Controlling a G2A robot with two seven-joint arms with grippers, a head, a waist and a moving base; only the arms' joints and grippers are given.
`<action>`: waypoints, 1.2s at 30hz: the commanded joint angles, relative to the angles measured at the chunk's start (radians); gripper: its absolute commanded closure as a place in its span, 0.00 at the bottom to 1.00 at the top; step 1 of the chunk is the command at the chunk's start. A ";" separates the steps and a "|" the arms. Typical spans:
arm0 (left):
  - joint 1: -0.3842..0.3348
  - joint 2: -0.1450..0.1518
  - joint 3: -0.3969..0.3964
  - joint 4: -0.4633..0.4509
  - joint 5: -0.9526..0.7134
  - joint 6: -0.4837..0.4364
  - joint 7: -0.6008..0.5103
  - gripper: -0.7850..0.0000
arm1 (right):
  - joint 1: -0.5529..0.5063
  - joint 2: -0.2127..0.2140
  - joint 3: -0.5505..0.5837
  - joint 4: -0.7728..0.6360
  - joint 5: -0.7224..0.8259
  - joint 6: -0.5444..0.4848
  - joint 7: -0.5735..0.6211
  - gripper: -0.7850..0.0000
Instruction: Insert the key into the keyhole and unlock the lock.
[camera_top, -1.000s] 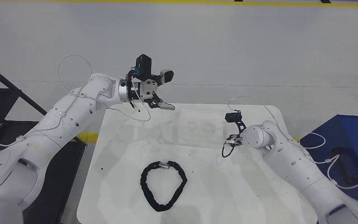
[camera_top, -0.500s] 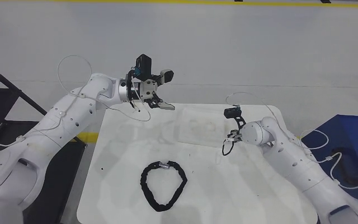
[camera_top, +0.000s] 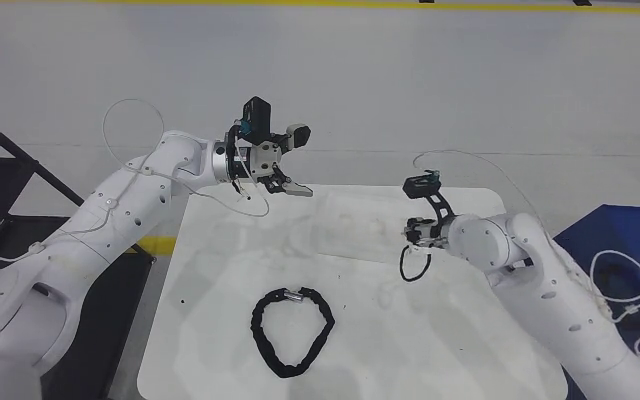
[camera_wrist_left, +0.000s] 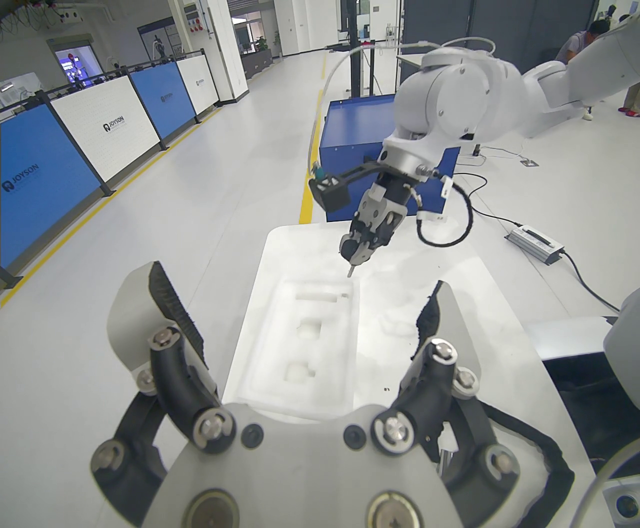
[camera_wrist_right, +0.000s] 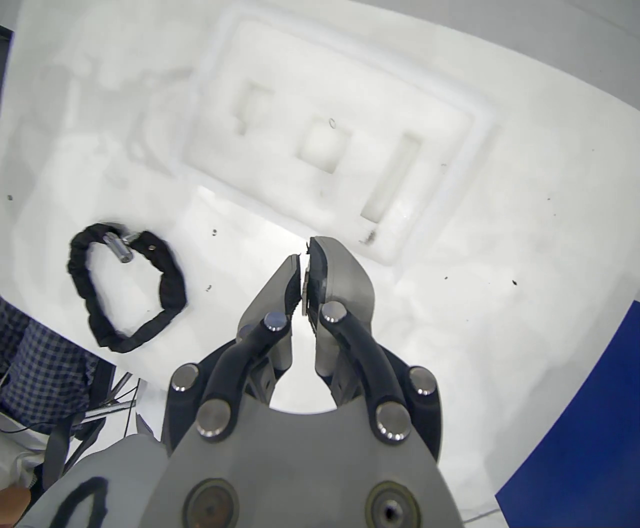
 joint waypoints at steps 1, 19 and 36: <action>0.000 0.000 0.000 0.000 0.000 0.000 0.000 0.00 | -0.043 0.010 0.059 -0.067 0.023 -0.009 -0.018 1.00; 0.000 0.000 0.000 0.000 0.000 0.000 0.000 0.00 | -0.406 0.034 0.464 -0.288 0.367 -0.169 -0.407 1.00; 0.012 0.000 0.000 -0.004 0.011 0.021 -0.016 0.00 | -0.406 0.034 0.464 -0.288 0.367 -0.169 -0.407 1.00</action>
